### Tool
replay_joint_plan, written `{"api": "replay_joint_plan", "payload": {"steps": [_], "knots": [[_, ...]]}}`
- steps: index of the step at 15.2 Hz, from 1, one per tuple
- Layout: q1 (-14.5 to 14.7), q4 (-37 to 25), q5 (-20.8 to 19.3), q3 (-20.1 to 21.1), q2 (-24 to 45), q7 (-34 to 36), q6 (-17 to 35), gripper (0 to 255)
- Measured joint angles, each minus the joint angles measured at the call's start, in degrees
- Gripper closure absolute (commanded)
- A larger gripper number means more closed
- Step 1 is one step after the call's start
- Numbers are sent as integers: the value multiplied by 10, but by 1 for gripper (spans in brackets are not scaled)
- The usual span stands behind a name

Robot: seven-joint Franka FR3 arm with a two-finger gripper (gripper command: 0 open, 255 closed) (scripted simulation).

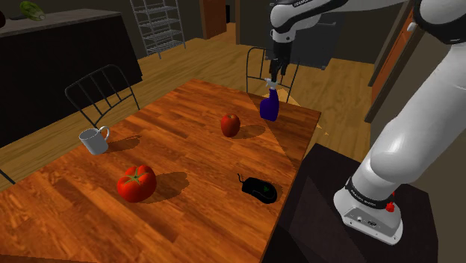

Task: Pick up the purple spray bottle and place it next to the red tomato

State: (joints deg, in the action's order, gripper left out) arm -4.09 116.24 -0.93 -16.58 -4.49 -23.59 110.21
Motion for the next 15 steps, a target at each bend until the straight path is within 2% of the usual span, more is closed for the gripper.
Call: {"api": "replay_joint_plan", "payload": {"steps": [3,10,15], "knots": [[-9,-40,19,-11,56,-26,14,0],[-11,-8,26,-13,75,-34,63,0],[-11,-5,28,-13,78,-35,70,0]]}}
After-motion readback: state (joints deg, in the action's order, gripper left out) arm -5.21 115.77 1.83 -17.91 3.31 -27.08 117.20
